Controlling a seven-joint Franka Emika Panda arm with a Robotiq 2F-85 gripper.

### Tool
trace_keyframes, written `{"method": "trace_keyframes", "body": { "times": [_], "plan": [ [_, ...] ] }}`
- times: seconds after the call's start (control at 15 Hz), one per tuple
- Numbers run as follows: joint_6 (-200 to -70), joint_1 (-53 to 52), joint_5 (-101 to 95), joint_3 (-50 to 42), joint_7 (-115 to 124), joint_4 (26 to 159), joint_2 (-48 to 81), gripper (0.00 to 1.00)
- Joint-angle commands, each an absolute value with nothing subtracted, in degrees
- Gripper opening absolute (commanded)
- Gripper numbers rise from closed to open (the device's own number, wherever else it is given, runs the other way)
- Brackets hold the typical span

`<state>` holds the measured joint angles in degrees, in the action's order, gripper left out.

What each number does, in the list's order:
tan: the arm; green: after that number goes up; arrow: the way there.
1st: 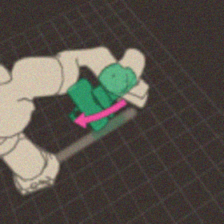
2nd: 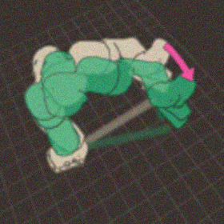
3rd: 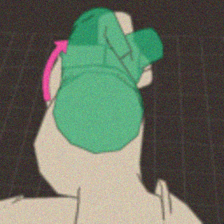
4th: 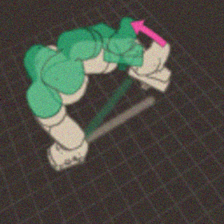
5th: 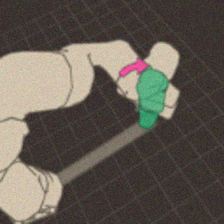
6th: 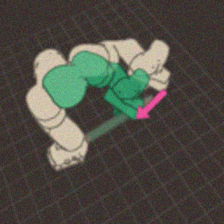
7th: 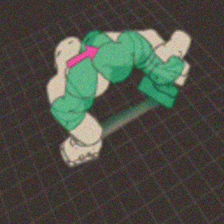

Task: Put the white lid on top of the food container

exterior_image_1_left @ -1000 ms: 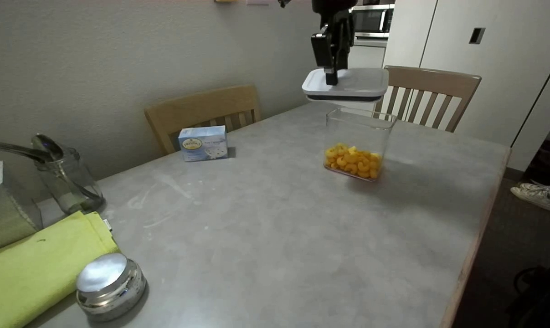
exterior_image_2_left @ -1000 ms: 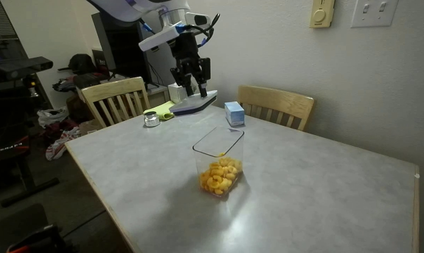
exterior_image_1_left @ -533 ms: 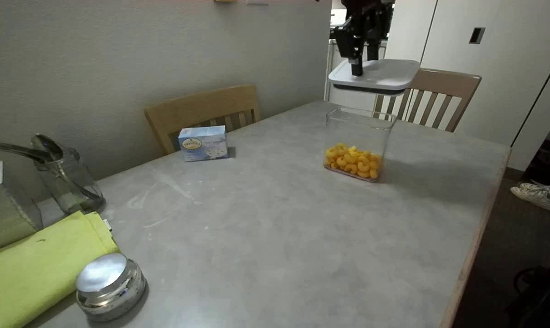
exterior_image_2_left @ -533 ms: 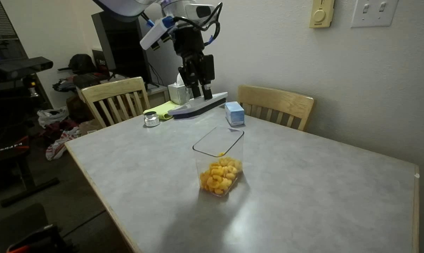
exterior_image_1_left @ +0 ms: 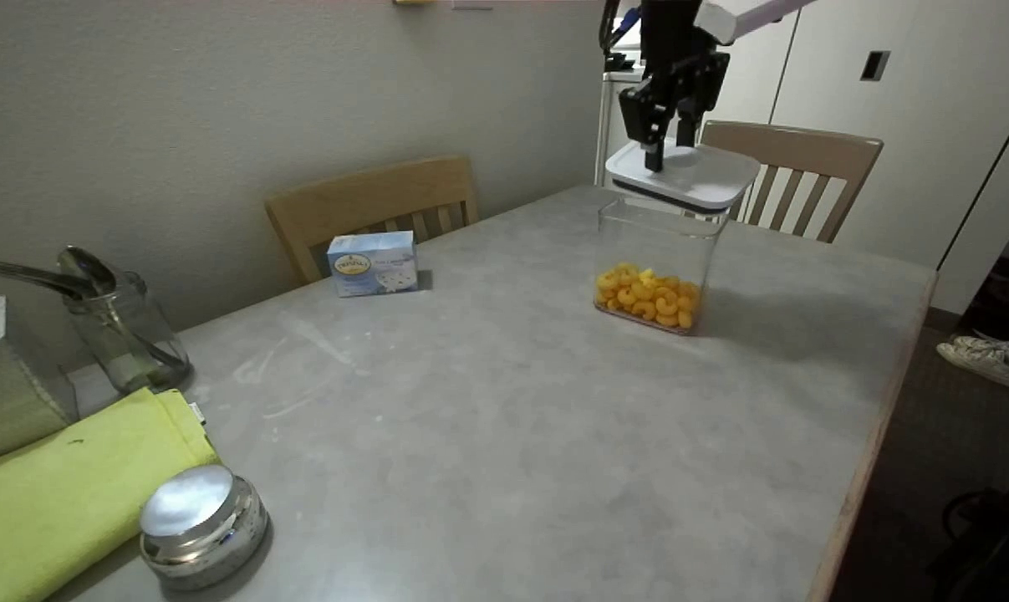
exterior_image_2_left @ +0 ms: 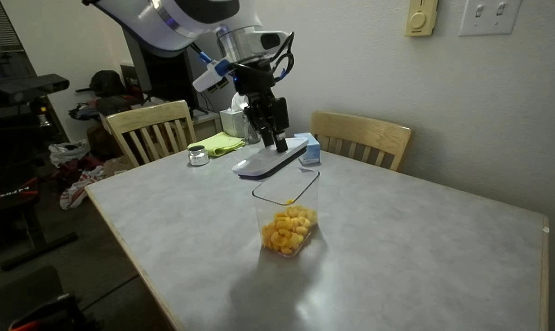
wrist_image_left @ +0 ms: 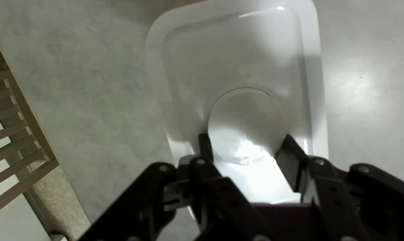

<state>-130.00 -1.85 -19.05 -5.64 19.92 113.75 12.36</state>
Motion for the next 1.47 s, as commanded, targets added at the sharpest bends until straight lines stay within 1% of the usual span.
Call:
{"method": "trace_keyframes", "body": {
  "times": [0.0, 0.4, 0.6, 0.73, 1.07, 1.4],
  "plan": [
    [-136.9, -0.5, -21.6, -6.8, 19.4, 118.5, 10.4, 0.26],
    [-148.0, 1.0, -20.9, -7.7, 15.1, 122.2, 10.5, 0.26],
    [-154.5, 1.9, -18.1, -7.2, 11.0, 123.8, 11.0, 0.26],
    [-156.7, 2.4, -14.5, -6.5, 7.8, 124.6, 11.1, 0.26],
    [-148.8, 2.8, -3.2, -4.5, 1.7, 124.4, 9.4, 0.26],
    [-138.3, 2.0, -5.9, -6.2, 6.2, 123.3, 7.3, 0.26]
  ]
}}
